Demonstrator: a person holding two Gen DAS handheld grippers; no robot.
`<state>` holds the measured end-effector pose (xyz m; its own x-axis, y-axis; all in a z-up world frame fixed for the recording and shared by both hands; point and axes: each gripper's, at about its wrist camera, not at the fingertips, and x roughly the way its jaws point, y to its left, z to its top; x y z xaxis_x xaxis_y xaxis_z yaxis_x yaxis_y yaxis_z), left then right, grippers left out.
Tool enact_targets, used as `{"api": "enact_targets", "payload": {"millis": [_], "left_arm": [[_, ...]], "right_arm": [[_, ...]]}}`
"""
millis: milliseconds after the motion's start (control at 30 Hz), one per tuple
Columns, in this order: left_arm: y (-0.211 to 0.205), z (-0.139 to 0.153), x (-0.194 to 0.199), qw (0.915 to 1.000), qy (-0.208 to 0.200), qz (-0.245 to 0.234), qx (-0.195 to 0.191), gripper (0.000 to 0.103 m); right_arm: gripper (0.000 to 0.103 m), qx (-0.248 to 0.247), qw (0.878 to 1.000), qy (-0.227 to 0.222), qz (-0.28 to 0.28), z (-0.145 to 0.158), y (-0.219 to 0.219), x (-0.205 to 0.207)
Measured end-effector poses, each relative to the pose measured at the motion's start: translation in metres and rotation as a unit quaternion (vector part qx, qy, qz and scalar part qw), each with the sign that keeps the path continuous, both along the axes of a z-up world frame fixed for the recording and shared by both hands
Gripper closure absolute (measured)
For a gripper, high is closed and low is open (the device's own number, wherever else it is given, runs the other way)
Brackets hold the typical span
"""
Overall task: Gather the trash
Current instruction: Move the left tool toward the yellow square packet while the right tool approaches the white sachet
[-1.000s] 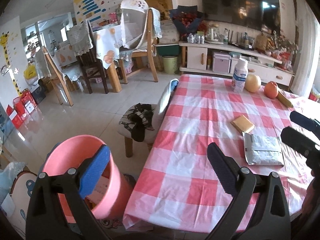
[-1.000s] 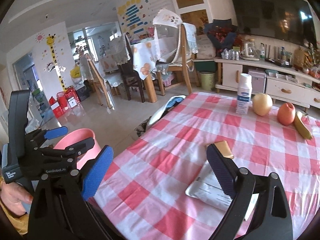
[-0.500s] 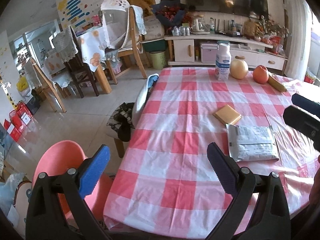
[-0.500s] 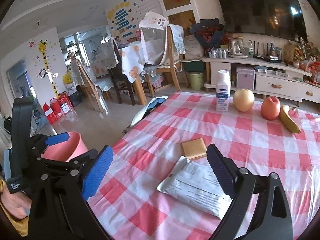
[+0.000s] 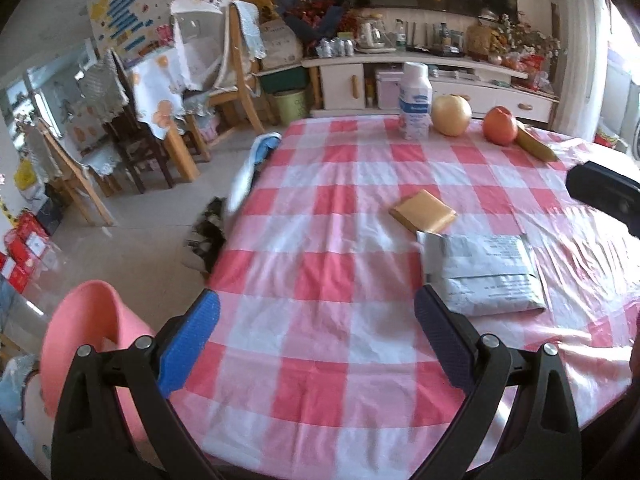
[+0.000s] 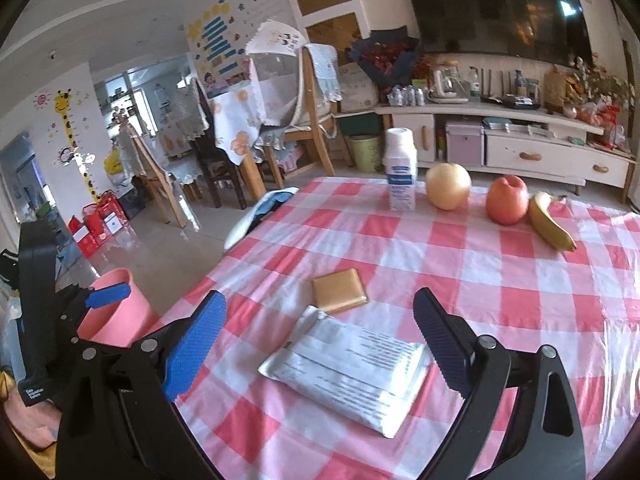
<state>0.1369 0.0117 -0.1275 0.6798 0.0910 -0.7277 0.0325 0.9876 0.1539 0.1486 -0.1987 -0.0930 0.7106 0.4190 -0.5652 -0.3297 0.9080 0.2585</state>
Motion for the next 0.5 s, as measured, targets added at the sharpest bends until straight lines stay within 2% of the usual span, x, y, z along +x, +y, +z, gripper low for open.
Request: {"api": "enact_targets", "payload": {"millis": [200,300,367,500], "left_arm": [[-0.017,-0.025,-0.001,0.9956,0.030,-0.065,-0.061,0.005],[-0.021,-0.035,0.004,0.9941,0.040,-0.070,-0.072,0.005],[-0.018,-0.041,0.009,0.9921,0.049,-0.066,-0.095,0.005],[-0.021,-0.054,0.018,0.9860,0.071,-0.070,-0.134,0.005]], "right_arm": [[0.010,-0.030,0.999,0.015,-0.022,-0.014,-0.033,0.018],[0.010,-0.046,0.998,0.039,-0.025,-0.029,-0.048,0.030],[0.010,-0.036,0.997,0.065,-0.028,-0.041,-0.057,0.037],[0.010,-0.034,0.995,0.091,-0.032,-0.056,-0.062,0.045]]}}
